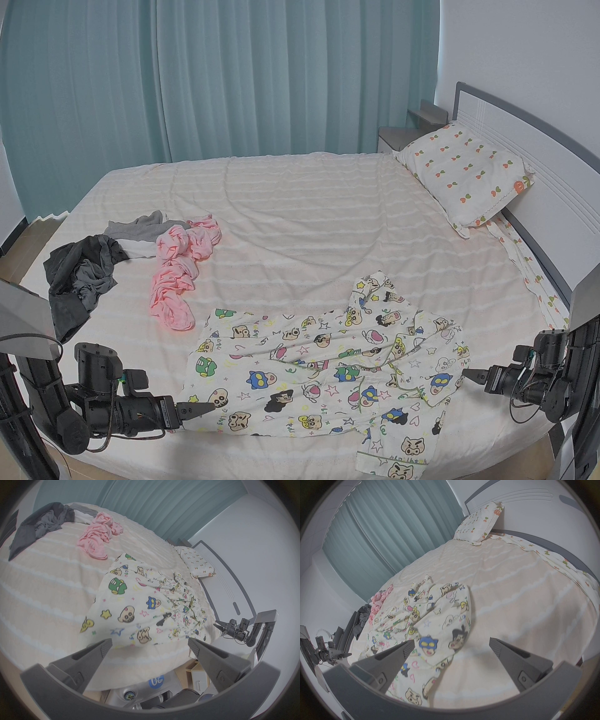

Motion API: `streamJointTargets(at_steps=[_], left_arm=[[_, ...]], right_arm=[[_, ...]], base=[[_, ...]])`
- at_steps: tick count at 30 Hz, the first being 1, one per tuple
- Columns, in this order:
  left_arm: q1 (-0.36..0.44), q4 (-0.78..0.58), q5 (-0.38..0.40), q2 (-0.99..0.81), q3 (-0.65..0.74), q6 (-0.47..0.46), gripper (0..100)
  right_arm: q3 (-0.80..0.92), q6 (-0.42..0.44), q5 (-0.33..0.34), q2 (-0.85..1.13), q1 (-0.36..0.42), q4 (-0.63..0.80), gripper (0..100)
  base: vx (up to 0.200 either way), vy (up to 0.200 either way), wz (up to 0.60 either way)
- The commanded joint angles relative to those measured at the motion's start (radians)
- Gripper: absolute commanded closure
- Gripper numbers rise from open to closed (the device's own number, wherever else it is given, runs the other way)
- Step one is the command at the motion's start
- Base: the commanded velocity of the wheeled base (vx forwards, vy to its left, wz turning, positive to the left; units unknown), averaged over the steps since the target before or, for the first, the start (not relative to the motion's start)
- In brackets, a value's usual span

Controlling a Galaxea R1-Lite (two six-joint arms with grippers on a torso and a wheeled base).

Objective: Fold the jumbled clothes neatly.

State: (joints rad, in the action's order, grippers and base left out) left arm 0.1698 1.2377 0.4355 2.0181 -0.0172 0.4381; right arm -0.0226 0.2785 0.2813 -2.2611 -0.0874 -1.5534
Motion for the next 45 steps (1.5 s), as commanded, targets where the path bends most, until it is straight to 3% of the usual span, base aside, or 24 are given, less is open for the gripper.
streamJointTargets(at_steps=[1, 7, 11, 16, 19, 40, 41, 45], left_arm=[[0.002, 0.002, 0.0, 0.013, 0.017, 0.001, 0], [0.002, 0.0, 0.0, 0.014, 0.017, 0.001, 0], [0.0, 0.002, 0.0, 0.013, 0.017, 0.005, 0], [0.002, 0.005, 0.003, 0.014, 0.017, 0.076, 0], [0.0, 0.005, 0.003, 0.018, 0.017, 0.079, 0], [-0.006, 0.005, 0.005, 0.056, 0.017, 0.08, 0], [-0.006, 0.005, 0.005, 0.056, 0.017, 0.08, 0], [-0.006, 0.003, 0.003, 0.065, 0.017, 0.08, 0]], right_arm=[[0.006, -0.001, 0.004, -0.018, 0.009, -0.008, 0], [0.021, -0.005, 0.056, -0.052, 0.064, -0.01, 0], [0.018, 0.013, 0.079, -0.078, 0.143, -0.01, 0], [-0.051, 0.028, 0.053, -0.189, 0.25, -0.01, 0], [-0.122, 0.033, 0.021, -0.262, 0.256, -0.01, 0], [-0.204, 0.036, 0.072, -0.238, 0.313, 0.004, 0], [-0.204, 0.036, 0.072, -0.238, 0.313, 0.004, 100], [-0.215, 0.028, 0.078, -0.218, 0.313, 0.058, 100]], base=[[-0.2, 0.0, 0.0], [-0.033, 0.0, 0.0], [0.0, 0.0, 0.0], [0.0, 0.0, 0.0], [0.0, 0.0, 0.0], [0.0, 0.0, 0.0], [0.0, 0.0, 0.0], [0.0, 0.0, 0.0]])
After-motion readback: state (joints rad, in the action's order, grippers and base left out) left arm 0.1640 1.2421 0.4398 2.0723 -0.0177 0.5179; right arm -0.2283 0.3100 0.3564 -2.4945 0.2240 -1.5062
